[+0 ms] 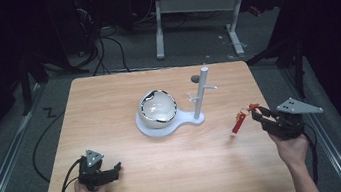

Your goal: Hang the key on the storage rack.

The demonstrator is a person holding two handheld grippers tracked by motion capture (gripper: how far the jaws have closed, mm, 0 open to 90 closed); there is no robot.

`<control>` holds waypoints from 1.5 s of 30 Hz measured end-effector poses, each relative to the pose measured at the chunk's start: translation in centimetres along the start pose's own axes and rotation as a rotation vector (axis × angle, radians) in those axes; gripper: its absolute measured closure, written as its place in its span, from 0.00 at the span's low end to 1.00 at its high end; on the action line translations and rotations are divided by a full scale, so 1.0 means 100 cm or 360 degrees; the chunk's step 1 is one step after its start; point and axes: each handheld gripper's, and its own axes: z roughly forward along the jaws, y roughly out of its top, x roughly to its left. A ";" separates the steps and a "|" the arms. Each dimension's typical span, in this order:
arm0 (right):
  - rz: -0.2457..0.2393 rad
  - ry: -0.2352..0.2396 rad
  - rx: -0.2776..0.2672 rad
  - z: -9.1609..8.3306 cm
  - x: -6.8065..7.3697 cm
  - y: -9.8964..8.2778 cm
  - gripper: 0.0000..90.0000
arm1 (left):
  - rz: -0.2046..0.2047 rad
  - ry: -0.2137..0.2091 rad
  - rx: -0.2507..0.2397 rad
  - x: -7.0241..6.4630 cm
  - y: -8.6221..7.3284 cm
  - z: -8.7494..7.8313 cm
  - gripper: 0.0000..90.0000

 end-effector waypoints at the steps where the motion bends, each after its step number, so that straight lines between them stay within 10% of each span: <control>1: -0.0003 0.0005 -0.0005 -0.001 0.001 0.002 0.75 | 0.0000 0.0000 0.0000 0.000 0.000 0.000 0.17; 45: -0.0193 0.0194 -0.0173 0.005 0.032 0.088 0.75 | -0.0001 0.0001 0.0000 0.000 0.000 0.000 0.18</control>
